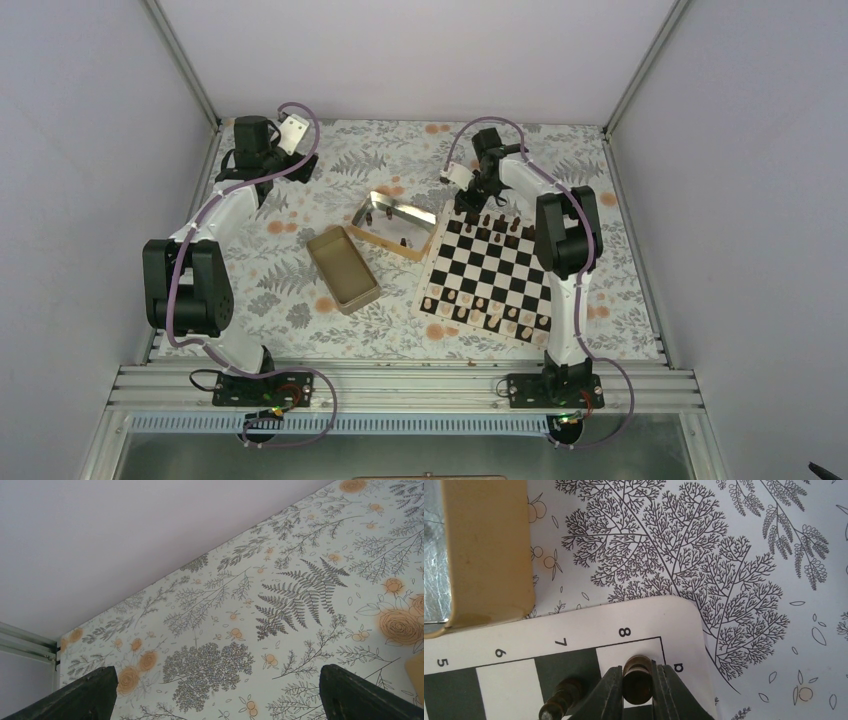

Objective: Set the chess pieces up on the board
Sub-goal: Place the chess piece on the chessboard, then pick up the chess piece from the storage box, then place the chess piece on the chessboard.

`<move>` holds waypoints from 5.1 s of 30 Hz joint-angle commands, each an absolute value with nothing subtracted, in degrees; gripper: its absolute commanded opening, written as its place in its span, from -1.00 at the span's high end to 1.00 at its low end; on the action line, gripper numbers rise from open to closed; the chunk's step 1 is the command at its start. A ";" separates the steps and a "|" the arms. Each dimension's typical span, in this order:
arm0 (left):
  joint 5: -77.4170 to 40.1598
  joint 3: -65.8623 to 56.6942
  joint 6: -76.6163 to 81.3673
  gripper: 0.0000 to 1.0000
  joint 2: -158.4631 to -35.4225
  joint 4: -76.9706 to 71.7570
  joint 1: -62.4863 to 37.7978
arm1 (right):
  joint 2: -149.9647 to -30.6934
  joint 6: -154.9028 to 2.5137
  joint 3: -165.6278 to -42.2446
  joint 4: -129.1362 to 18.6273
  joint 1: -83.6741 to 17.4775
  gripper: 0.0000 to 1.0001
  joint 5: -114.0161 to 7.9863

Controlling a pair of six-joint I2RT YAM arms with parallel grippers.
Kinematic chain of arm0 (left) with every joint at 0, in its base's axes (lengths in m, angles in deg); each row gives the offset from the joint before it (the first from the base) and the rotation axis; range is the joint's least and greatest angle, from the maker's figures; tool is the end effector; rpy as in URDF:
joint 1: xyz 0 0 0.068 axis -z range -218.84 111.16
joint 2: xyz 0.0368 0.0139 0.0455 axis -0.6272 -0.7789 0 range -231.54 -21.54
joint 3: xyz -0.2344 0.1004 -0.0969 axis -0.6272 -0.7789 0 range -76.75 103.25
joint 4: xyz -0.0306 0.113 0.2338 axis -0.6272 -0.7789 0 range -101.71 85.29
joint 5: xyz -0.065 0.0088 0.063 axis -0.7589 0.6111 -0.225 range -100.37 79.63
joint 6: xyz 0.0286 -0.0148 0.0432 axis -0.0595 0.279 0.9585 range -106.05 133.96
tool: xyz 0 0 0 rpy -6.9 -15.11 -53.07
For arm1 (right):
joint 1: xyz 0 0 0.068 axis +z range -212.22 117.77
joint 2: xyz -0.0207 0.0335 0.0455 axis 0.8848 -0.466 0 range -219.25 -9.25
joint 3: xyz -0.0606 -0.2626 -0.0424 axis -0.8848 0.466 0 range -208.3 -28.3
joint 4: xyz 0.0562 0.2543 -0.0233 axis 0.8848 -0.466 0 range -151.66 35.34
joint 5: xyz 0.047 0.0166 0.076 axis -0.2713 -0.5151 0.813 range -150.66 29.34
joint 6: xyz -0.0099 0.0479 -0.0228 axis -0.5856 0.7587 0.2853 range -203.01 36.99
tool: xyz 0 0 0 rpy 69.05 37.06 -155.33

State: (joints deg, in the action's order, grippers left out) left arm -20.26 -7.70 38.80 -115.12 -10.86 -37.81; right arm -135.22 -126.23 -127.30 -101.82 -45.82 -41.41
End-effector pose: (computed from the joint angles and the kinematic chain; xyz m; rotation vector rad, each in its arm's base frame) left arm 0.3779 -0.0129 0.2742 0.5698 2.0193 0.0688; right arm 0.4284 0.1385 0.1659 -1.4356 2.3737 0.3679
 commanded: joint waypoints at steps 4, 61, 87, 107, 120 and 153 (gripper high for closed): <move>-21.07 -6.60 38.38 -1.00 -114.00 -11.09 -37.73 | -136.56 -127.04 -128.68 -102.81 -46.11 0.68 -41.27; -22.83 -6.56 38.37 -1.00 -112.37 -11.83 -37.70 | -139.51 -123.03 -144.53 -97.21 -25.42 0.23 -35.59; -22.59 -7.53 38.30 -1.00 -110.55 -10.80 -37.76 | -151.72 -122.33 -150.76 -94.26 -23.20 0.16 -38.38; -22.36 -8.13 38.37 -1.00 -110.76 -10.16 -38.05 | -150.38 -122.14 -148.97 -92.90 -23.20 0.80 -37.18; -22.23 -7.74 38.39 -1.00 -110.79 -10.50 -38.05 | -141.67 -121.62 -146.41 -93.83 -23.12 0.84 -39.63; -21.91 -6.97 37.73 -1.00 -109.63 -11.11 -37.96 | -85.73 -121.42 -83.94 -93.20 -57.13 0.77 -40.62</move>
